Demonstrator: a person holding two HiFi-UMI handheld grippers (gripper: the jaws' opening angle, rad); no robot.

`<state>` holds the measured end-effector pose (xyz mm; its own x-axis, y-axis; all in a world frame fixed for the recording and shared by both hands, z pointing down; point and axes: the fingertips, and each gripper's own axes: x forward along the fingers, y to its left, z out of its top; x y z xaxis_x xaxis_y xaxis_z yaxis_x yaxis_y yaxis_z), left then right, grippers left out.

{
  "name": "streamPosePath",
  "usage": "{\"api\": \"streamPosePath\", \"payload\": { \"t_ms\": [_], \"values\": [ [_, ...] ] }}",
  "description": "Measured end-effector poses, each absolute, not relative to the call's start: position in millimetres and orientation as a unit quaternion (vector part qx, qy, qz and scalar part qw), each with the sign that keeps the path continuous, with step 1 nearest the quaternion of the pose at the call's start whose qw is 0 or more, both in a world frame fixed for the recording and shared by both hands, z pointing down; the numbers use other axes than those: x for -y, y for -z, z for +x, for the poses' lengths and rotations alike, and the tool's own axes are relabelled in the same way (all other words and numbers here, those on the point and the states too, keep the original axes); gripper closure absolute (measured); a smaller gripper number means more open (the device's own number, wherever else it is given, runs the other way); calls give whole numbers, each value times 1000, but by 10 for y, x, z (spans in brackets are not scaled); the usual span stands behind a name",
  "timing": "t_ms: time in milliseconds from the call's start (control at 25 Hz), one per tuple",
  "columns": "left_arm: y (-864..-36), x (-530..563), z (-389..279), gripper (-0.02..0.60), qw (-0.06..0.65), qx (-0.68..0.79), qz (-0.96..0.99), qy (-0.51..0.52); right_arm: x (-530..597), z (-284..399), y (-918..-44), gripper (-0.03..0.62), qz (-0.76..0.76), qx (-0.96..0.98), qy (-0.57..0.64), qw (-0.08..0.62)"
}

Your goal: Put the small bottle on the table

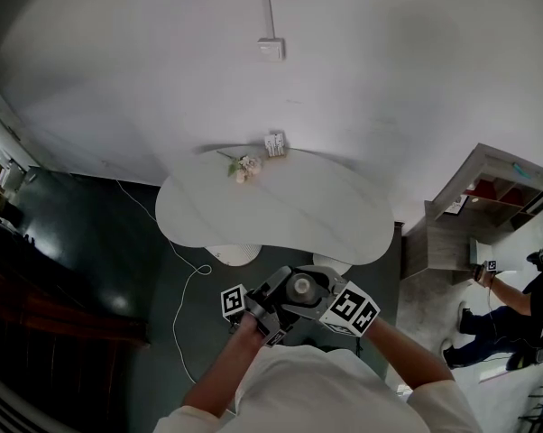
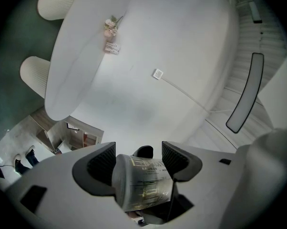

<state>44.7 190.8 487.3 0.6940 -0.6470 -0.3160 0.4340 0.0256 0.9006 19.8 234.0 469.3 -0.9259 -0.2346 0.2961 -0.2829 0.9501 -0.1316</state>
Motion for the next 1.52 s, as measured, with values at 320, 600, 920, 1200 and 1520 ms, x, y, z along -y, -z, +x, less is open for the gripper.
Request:
{"api": "streamPosePath", "payload": {
  "t_ms": [320,600,920,1200,1520],
  "values": [
    [-4839,-1487,129,296,716,78,592,362,-1919,-145,-4674,238,151,974,-81,147],
    [-4822,-985,-215,296,727,59,592,342,-1398,-517,-4669,238,180,968,-87,149],
    [-4863,-505,-537,296,743,33,591,314,-897,-873,-4720,238,215,959,-96,159],
    [-4948,-183,-795,296,757,18,585,289,-551,-1164,-4766,238,244,951,-112,157],
    [-5022,20,-948,296,765,8,585,268,-333,-1328,-4852,238,261,944,-119,162]
  ]
}}
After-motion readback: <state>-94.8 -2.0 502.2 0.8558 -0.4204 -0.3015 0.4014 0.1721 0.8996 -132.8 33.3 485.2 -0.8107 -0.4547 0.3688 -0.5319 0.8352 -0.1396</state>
